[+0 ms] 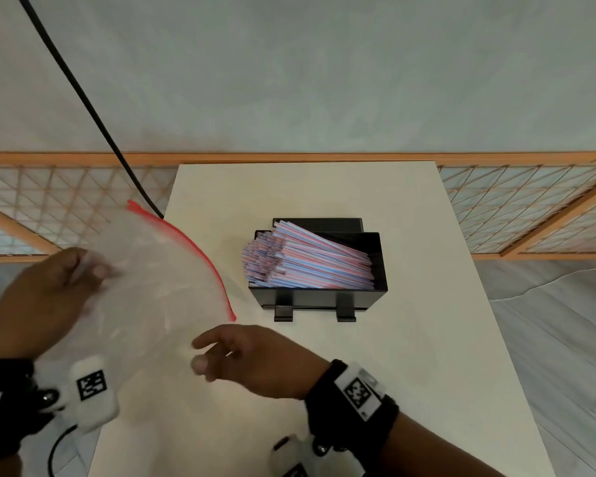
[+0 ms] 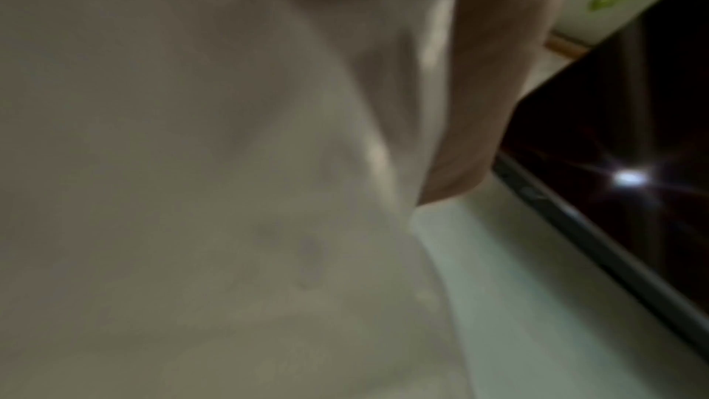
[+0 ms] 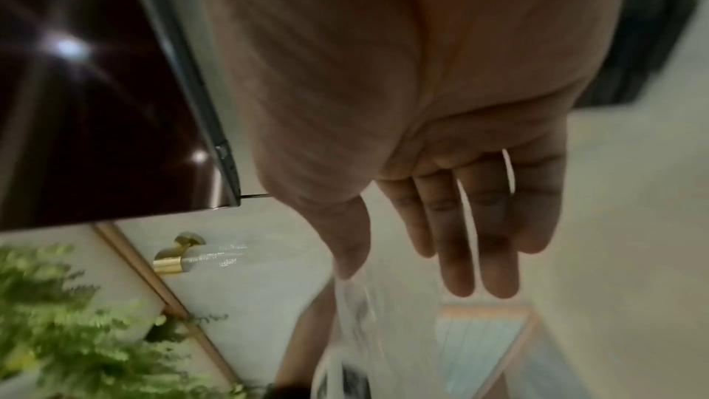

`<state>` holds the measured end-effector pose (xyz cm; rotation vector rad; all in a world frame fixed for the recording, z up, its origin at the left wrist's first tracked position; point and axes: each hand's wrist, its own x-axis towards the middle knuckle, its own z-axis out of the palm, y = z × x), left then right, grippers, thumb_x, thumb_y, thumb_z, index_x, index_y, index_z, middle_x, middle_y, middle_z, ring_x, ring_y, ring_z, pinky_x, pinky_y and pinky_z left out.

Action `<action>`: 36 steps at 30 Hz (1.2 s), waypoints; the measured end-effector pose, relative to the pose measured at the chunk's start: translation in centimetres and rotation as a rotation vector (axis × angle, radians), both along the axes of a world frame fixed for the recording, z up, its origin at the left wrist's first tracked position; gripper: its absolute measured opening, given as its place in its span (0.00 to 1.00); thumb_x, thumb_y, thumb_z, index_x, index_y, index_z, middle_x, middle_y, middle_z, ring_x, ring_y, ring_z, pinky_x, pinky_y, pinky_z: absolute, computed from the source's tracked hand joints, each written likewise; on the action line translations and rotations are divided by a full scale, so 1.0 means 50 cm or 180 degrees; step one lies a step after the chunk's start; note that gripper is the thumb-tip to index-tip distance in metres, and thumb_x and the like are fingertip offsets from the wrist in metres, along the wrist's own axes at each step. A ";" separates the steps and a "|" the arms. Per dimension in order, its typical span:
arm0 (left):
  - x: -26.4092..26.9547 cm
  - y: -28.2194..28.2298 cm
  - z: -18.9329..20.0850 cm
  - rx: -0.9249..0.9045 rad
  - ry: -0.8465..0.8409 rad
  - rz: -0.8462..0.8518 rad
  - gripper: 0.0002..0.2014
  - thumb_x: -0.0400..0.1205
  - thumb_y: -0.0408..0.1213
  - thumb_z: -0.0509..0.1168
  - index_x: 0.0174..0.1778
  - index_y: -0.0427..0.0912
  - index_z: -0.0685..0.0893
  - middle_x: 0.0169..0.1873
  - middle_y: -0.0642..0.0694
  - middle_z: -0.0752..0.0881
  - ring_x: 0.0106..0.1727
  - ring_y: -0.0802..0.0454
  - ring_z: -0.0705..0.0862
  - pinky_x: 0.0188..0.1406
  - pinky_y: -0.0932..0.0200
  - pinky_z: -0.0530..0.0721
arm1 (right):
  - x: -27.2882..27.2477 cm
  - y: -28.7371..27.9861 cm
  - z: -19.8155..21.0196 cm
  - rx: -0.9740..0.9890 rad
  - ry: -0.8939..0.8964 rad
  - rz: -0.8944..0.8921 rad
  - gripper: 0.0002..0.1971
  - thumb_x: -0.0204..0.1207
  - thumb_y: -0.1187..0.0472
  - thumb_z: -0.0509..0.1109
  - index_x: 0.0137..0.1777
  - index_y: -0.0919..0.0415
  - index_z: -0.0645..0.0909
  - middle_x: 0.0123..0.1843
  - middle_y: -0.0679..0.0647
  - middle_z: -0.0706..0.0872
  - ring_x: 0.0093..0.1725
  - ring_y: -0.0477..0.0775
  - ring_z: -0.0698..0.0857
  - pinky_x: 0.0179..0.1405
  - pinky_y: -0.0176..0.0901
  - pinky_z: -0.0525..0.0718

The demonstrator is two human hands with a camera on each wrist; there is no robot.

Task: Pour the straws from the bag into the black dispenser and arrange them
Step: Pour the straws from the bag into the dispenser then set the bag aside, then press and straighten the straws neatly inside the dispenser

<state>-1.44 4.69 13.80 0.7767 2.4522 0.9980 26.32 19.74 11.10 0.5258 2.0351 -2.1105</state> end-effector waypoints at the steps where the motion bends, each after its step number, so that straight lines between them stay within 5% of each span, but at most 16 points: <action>1: -0.001 -0.008 -0.033 0.0180 -0.0189 0.0184 0.20 0.79 0.64 0.66 0.50 0.51 0.87 0.43 0.49 0.92 0.42 0.37 0.88 0.43 0.36 0.87 | 0.015 0.018 -0.001 0.0317 0.0029 -0.0064 0.18 0.82 0.48 0.73 0.69 0.54 0.81 0.55 0.51 0.92 0.50 0.43 0.88 0.59 0.43 0.83; 5: 0.057 -0.003 -0.128 0.0550 -0.0740 0.0654 0.06 0.86 0.40 0.66 0.45 0.47 0.86 0.36 0.59 0.91 0.40 0.58 0.84 0.44 0.55 0.79 | 0.061 0.093 0.002 0.0700 0.0241 -0.0829 0.16 0.77 0.54 0.80 0.63 0.54 0.85 0.51 0.53 0.94 0.47 0.43 0.89 0.60 0.46 0.85; 8: 0.084 0.005 -0.202 0.0555 -0.0921 0.0822 0.12 0.86 0.34 0.66 0.38 0.52 0.85 0.43 0.52 0.88 0.49 0.50 0.82 0.51 0.52 0.77 | 0.092 0.155 -0.007 0.0838 0.0283 -0.1461 0.18 0.68 0.49 0.84 0.57 0.47 0.88 0.48 0.51 0.93 0.50 0.50 0.91 0.60 0.51 0.87; 11: 0.105 0.019 -0.255 0.0306 -0.0947 0.0934 0.08 0.86 0.32 0.65 0.42 0.49 0.83 0.51 0.41 0.89 0.55 0.43 0.85 0.50 0.51 0.79 | 0.118 0.202 -0.014 0.1264 0.0169 -0.1709 0.18 0.67 0.52 0.87 0.57 0.46 0.89 0.48 0.46 0.91 0.49 0.39 0.88 0.56 0.37 0.85; 14: 0.126 0.043 -0.283 -0.0379 -0.0838 0.0643 0.08 0.85 0.34 0.67 0.59 0.41 0.84 0.64 0.35 0.84 0.68 0.33 0.82 0.66 0.42 0.78 | 0.138 0.229 -0.036 0.1630 0.0046 -0.1862 0.23 0.65 0.52 0.88 0.60 0.49 0.87 0.53 0.42 0.89 0.53 0.37 0.86 0.51 0.23 0.80; 16: 0.129 0.054 -0.283 -0.0764 -0.0648 0.0701 0.24 0.84 0.39 0.69 0.74 0.33 0.75 0.72 0.32 0.79 0.71 0.32 0.79 0.69 0.44 0.74 | 0.147 0.241 -0.057 0.1914 -0.0085 -0.1864 0.28 0.62 0.50 0.89 0.63 0.47 0.85 0.57 0.42 0.87 0.57 0.36 0.84 0.52 0.21 0.79; 20: 0.118 0.068 -0.266 -0.0873 -0.0053 0.0709 0.31 0.78 0.40 0.75 0.76 0.37 0.73 0.72 0.32 0.76 0.72 0.31 0.77 0.72 0.38 0.76 | 0.157 0.257 -0.080 0.2327 -0.0194 -0.1727 0.39 0.58 0.48 0.90 0.70 0.50 0.80 0.65 0.44 0.82 0.62 0.43 0.83 0.64 0.40 0.85; 23: 0.105 0.084 -0.245 -0.1058 0.0319 0.0474 0.22 0.78 0.46 0.75 0.66 0.43 0.82 0.70 0.34 0.77 0.70 0.32 0.79 0.71 0.37 0.78 | 0.152 0.266 -0.085 0.2530 -0.0156 -0.1631 0.41 0.57 0.46 0.90 0.71 0.50 0.79 0.66 0.45 0.80 0.64 0.46 0.82 0.65 0.46 0.85; 27: 0.127 0.136 -0.193 -0.0425 0.0548 0.0221 0.16 0.84 0.48 0.66 0.62 0.42 0.85 0.66 0.38 0.82 0.69 0.38 0.81 0.69 0.44 0.78 | 0.135 0.283 -0.084 0.2875 -0.0082 -0.1433 0.48 0.54 0.39 0.89 0.74 0.52 0.76 0.69 0.47 0.79 0.65 0.48 0.80 0.68 0.50 0.83; 32: 0.208 0.246 -0.117 0.0649 -0.0348 0.0130 0.12 0.88 0.44 0.60 0.64 0.46 0.82 0.63 0.52 0.84 0.68 0.50 0.82 0.61 0.63 0.71 | 0.093 0.306 -0.075 0.3171 -0.0151 -0.0961 0.65 0.47 0.22 0.81 0.84 0.53 0.64 0.81 0.53 0.70 0.80 0.55 0.69 0.81 0.63 0.71; 36: 0.253 0.320 -0.107 0.0702 -0.0635 -0.0123 0.24 0.89 0.53 0.55 0.79 0.47 0.73 0.76 0.52 0.76 0.75 0.55 0.74 0.66 0.63 0.67 | 0.063 0.314 -0.071 0.3115 -0.0171 -0.0675 0.71 0.48 0.24 0.82 0.87 0.52 0.54 0.87 0.54 0.64 0.85 0.57 0.64 0.85 0.67 0.60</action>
